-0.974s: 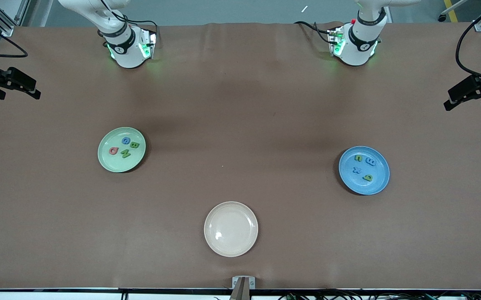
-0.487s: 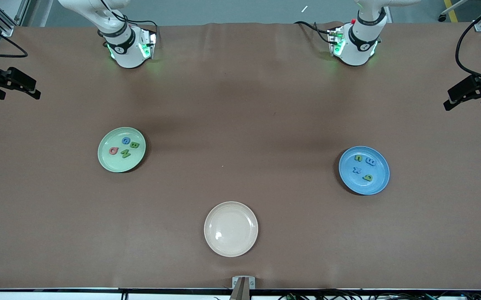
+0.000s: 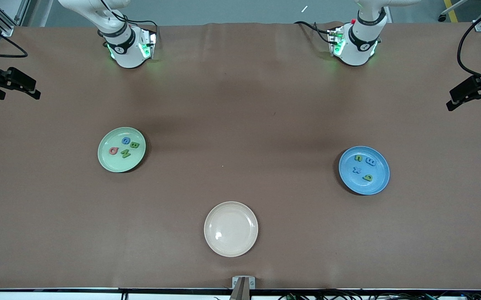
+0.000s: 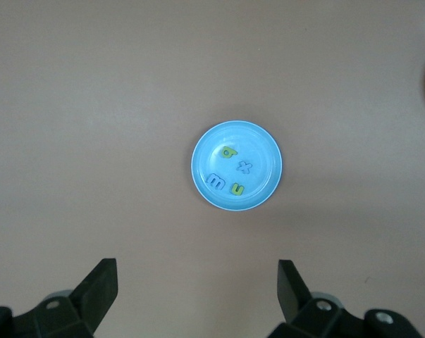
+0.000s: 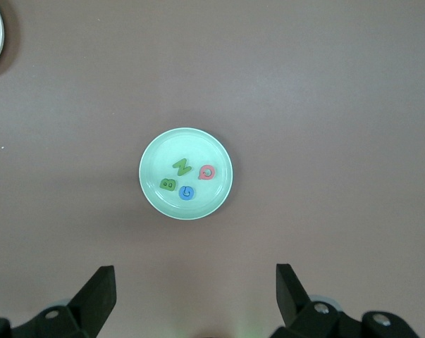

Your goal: Sort upper and lower case letters into plates

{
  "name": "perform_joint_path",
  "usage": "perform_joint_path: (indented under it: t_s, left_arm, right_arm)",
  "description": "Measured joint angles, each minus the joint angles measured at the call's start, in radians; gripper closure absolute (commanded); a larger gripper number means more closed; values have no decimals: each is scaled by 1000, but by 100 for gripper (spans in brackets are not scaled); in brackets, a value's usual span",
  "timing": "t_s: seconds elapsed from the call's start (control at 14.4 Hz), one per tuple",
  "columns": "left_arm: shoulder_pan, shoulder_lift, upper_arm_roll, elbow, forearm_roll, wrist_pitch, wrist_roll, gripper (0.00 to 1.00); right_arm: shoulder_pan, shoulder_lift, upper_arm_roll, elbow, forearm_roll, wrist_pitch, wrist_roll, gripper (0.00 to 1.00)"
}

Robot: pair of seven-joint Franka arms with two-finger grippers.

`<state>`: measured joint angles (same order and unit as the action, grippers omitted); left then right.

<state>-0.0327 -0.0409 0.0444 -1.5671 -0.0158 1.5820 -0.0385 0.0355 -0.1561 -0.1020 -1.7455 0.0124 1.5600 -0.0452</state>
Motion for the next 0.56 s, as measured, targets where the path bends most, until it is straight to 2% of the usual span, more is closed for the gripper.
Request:
perform_joint_path:
  t_s: [0.56]
  left_arm:
    - [0,0,0,0,0,0,0,0]
  right_arm:
    - [0,0,0,0,-9,7,-1,0]
